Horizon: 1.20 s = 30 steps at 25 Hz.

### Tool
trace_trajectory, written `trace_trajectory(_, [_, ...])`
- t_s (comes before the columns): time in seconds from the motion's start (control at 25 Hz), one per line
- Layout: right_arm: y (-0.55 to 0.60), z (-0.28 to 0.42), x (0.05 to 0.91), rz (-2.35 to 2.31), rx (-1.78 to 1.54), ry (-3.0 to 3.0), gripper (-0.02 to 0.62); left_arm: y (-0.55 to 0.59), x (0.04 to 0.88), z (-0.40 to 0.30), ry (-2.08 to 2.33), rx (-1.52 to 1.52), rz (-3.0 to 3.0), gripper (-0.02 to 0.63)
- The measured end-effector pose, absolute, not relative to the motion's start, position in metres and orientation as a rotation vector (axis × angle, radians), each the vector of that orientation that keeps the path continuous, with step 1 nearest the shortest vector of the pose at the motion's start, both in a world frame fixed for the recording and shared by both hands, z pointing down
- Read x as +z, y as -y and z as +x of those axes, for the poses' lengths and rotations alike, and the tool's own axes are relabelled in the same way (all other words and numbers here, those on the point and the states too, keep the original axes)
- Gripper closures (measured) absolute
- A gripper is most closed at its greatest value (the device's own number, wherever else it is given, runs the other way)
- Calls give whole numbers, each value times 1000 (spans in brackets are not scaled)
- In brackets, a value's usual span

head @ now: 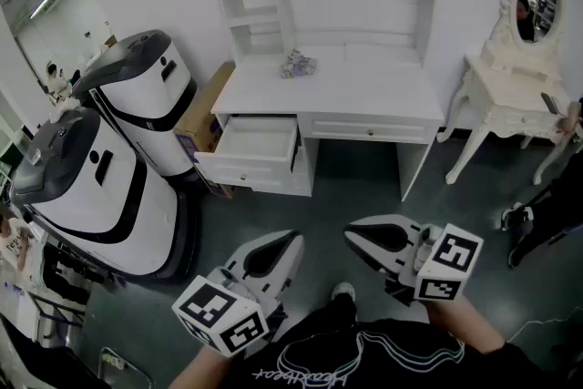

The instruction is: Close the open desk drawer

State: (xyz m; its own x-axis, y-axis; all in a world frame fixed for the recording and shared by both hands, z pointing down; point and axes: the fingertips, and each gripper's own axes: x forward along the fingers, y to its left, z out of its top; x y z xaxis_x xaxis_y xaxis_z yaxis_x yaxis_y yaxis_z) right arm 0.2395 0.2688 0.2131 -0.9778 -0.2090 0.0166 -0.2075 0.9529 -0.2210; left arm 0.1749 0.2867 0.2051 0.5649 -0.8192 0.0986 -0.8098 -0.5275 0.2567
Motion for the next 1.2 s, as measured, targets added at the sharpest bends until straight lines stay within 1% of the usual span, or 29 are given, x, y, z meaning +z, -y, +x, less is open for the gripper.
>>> trace_trajectory(0.56, [-269, 232, 217, -374, -324, -3122, 591, -300, 204, 155, 1434, -95, 2483, 601])
trace_trajectory(0.92, [-245, 207, 223, -365, -326, -3134, 589, -284, 214, 121, 1482, -141, 2436, 601])
trace_trajectory(1.2, [-204, 171, 234, -380, -387, -3147, 591, -245, 227, 86, 1507, -125, 2395, 601])
